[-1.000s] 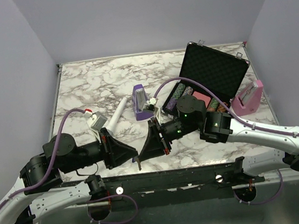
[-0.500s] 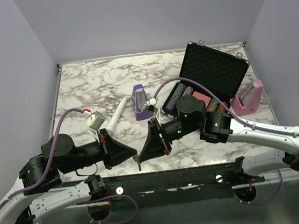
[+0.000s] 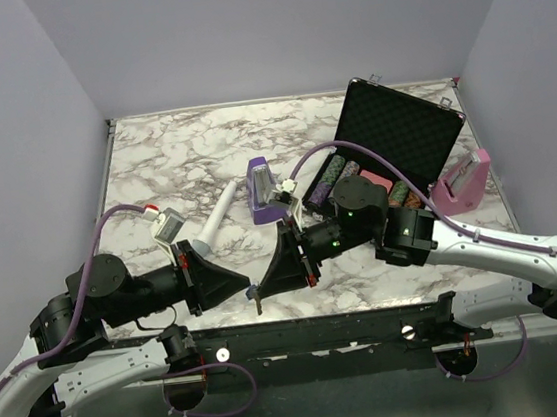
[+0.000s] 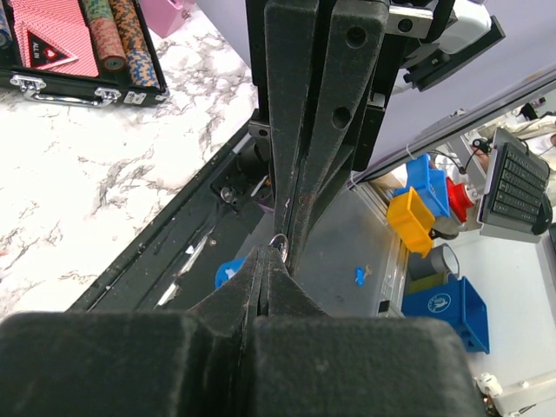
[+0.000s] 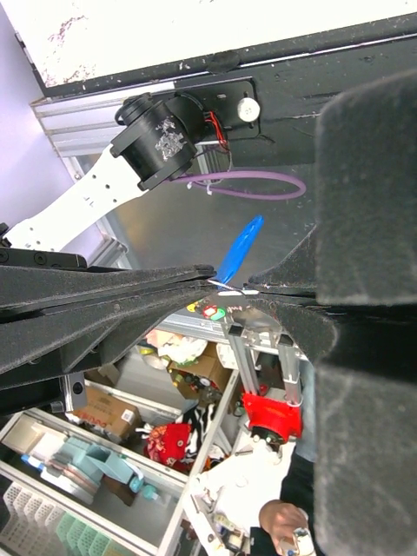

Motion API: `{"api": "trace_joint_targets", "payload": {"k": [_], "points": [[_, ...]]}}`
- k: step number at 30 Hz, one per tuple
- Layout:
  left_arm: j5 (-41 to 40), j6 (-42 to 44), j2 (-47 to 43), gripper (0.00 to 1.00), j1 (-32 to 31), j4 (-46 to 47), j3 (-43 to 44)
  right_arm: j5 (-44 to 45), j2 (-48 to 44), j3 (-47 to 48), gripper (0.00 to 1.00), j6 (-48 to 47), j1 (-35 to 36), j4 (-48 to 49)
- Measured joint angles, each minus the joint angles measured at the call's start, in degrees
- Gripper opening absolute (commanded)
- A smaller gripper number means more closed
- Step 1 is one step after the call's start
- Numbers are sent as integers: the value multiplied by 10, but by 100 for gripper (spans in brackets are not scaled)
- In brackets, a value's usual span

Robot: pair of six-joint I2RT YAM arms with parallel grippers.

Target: Remove the keys from the keyring

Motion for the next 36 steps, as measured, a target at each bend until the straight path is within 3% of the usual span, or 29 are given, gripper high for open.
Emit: {"api": "trace_joint_targets", "payload": {"k": [12,23,33,36], "points": [[-7,-4,0,0,0,6,-16,43,-4,0,1,-3,0,-19],[-67,-84,-67,0,0,40,-90,127,-11,0,1,1,7,-42],[-76,-110,-86,0,0,25,-96,169,-3,17,1,0,5,-63],[-80,-109,-86,12,0,14,-95,168,10,33,1,-2,5,-76]]}}
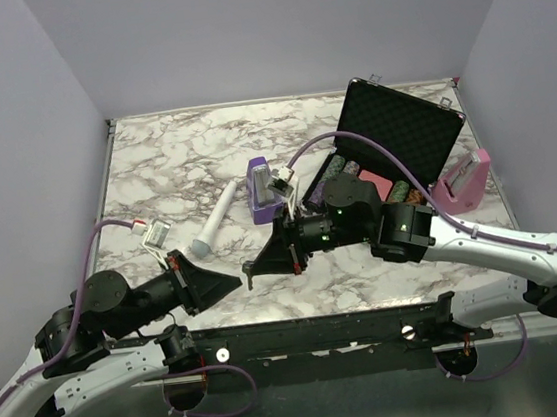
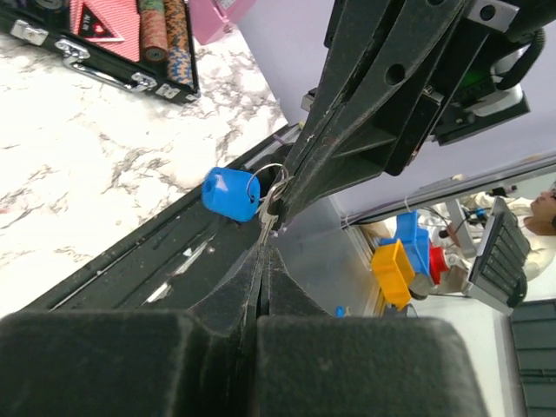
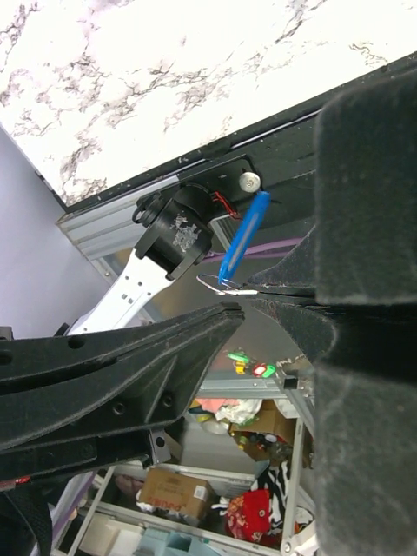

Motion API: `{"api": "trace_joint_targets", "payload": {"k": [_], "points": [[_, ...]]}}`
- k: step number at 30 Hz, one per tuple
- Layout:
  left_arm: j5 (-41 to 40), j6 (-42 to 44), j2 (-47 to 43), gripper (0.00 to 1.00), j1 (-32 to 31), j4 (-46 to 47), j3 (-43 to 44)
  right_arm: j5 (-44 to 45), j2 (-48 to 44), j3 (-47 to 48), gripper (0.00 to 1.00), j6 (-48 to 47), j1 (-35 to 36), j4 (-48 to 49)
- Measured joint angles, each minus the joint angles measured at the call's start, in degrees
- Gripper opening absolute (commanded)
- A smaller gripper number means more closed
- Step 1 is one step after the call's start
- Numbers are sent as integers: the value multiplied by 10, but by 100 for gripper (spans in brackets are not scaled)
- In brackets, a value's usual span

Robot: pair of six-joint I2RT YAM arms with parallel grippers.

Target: Remove the keys from the keyring

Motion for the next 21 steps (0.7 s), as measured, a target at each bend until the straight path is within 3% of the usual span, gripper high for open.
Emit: {"api": "trace_joint_targets", "payload": {"k": [5,11,15,21], "points": [[-18,26,7,52,0,-57,44,-2,30,35,1,-11,0,-44],[-29,100,41,78,0,-97,127,-8,58,66,1,-28,5,-101],[-21,165,73,84,0,-106,146,-15,75,91,1,-46,24,-136],[44,256,85,84,0,-103,144,-30,79,99,1,-68,44,-163]]}}
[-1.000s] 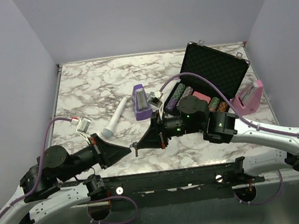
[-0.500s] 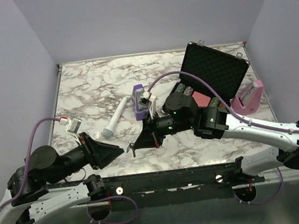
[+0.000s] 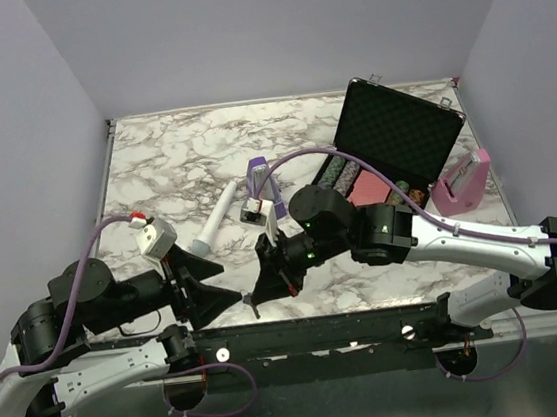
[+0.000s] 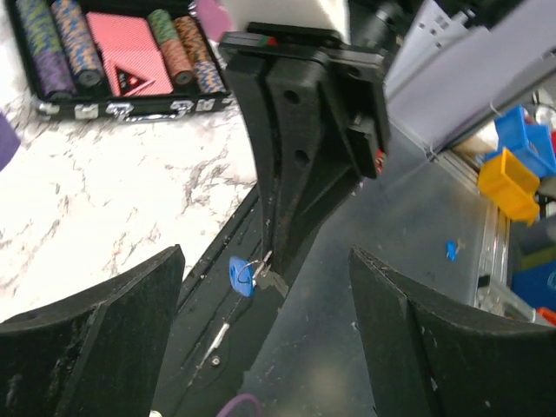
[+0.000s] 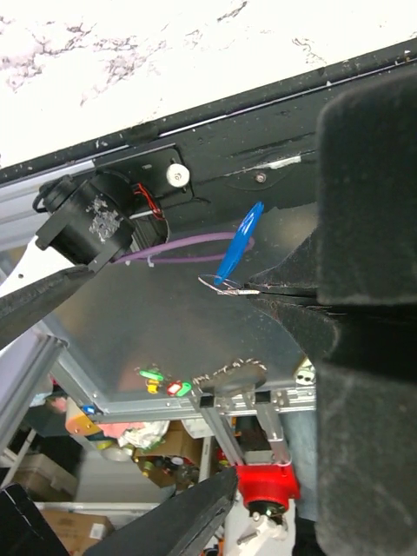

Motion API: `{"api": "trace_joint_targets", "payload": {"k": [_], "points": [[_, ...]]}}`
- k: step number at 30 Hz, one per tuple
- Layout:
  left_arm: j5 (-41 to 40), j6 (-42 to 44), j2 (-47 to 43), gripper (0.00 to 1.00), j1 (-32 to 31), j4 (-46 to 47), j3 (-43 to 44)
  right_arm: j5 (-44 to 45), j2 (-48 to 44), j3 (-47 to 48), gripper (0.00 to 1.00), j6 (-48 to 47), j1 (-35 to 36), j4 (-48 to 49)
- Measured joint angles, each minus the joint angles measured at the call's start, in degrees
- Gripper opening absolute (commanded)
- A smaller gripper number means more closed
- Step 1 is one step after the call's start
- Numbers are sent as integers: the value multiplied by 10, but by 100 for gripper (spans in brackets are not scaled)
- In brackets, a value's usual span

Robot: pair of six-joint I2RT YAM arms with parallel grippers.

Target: Remove the keys from the keyring

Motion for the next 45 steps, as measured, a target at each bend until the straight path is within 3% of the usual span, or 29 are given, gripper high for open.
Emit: {"api": "trace_joint_targets", "payload": {"k": [6,11,17,31,39,45], "points": [[86,85,-23,80,0,13,1,-36,-14,0,1,-16,0,0],[127,112,-13,81,0,15,2,-63,-19,0,1,-30,3,0],[162,126,22,77,0,23,-2,-74,-18,7,1,-38,6,-4],[211,134,53,54,0,25,-3,-75,-17,21,1,-41,19,-14],[236,133,61,52,0,27,-13,-73,-17,21,1,-41,20,-17],[247,130,71,25,0,26,-19,-68,-18,21,1,-41,22,-17]]}}
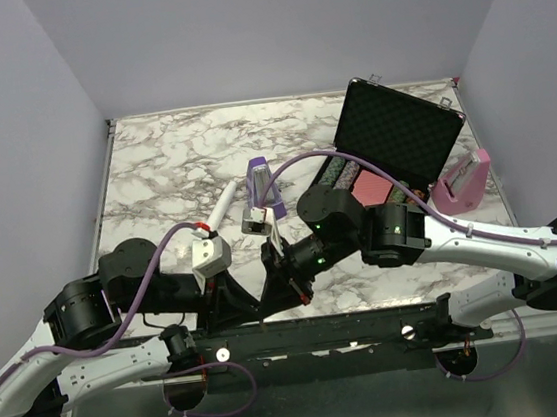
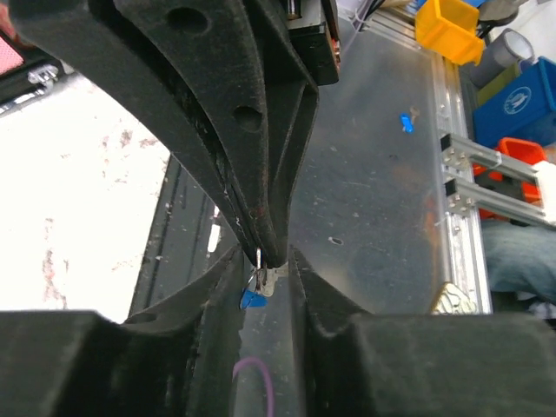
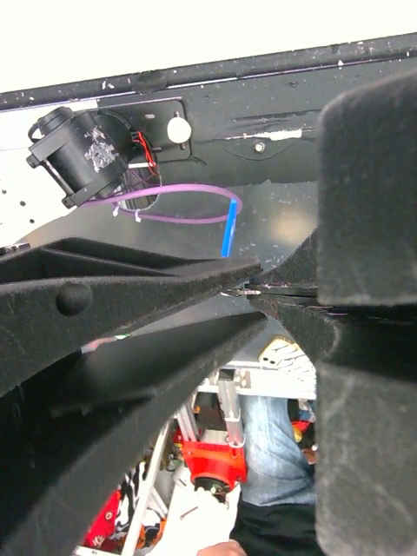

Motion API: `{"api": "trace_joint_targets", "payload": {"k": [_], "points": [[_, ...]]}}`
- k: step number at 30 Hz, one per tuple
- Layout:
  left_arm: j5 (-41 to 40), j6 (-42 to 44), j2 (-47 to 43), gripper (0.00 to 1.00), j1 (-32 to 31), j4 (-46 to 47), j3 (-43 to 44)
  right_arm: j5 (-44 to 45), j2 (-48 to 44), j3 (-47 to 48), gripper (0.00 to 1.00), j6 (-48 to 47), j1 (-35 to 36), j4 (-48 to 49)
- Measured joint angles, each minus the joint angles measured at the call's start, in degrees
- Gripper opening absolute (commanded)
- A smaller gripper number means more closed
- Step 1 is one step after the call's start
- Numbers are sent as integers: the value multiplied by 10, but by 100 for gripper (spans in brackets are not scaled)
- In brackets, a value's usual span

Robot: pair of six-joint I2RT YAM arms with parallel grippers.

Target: Remove the keys from the keyring

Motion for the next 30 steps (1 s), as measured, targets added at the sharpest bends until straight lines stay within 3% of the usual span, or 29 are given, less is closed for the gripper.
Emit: {"api": "trace_joint_targets", "payload": {"k": [5,8,20,25,30], "points": [[3,-4,3,14,0,-2,0,4,-5,0,1,-3,2,-5],[3,-10,5,0,0,-2,0,9,-8,0,1,-4,3,-11],[1,-35,8,0,0,21,1,33,-33,-7,1,-5,4,-16],[-40,-70,-2,0,0,53,-15,65,-55,-23,8,3,4,-3],[-79,-99,-19,0,0,79,-28,94,-76,-48,30,18,4,31]]}}
